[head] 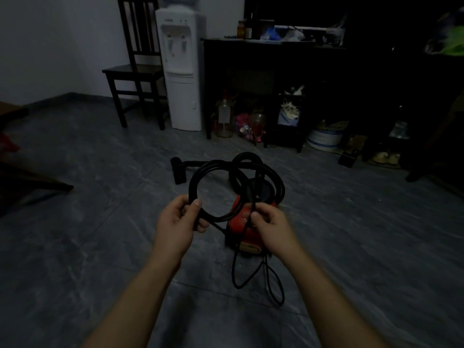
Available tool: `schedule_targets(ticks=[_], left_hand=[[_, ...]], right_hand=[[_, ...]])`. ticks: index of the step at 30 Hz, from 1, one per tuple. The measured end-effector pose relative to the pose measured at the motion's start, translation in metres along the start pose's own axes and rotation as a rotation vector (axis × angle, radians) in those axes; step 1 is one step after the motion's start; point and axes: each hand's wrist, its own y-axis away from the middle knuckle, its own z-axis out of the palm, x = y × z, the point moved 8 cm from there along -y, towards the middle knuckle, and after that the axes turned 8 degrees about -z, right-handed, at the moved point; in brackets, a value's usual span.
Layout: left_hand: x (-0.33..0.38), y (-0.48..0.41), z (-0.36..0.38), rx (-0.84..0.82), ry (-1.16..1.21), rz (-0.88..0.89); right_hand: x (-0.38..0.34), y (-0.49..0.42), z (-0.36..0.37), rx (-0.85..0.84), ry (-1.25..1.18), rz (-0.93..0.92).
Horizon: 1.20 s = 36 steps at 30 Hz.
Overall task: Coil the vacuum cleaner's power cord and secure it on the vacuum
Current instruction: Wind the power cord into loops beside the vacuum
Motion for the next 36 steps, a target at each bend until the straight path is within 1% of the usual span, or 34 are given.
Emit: schedule_targets(ticks=[3, 7, 13, 17, 19, 23, 26, 31, 34, 36], left_hand=[[0.001, 0.0, -0.001, 0.027, -0.004, 0.033], [0.003, 0.002, 0.002, 0.036, 0.006, 0.05], [-0.003, 0.004, 0.01, 0.007, 0.057, 0.01], [-0.005, 0.005, 0.011, -0.003, 0.051, -0.004], [-0.006, 0.003, 0.009, 0.007, 0.06, -0.015], [-0.009, -0.001, 0.004, 0.033, 0.096, -0.038], [-0.012, -0.003, 0.001, 0.034, 0.161, -0.072], [-0.013, -0.004, -0.002, 0.037, 0.253, -0.122], [-0.013, -0.004, -0.002, 0.038, 0.259, -0.128], [-0.013, -0.004, -0.001, 0.037, 0.244, -0.127]], right_hand=[[-0.005, 0.001, 0.003, -0.028, 0.026, -0.033], [0.001, 0.001, 0.005, -0.035, 0.014, -0.013], [0.014, 0.001, 0.013, -0.046, -0.012, 0.072], [0.012, 0.003, 0.01, -0.032, 0.075, 0.058], [0.014, 0.004, 0.01, -0.035, 0.075, 0.068], [0.019, 0.006, 0.019, -0.118, 0.093, 0.107], [0.023, 0.008, 0.022, -0.149, 0.105, 0.133], [0.027, 0.01, 0.02, -0.167, 0.104, 0.183], [0.027, 0.01, 0.016, -0.162, 0.103, 0.195], [0.027, 0.009, 0.013, -0.137, 0.053, 0.21]])
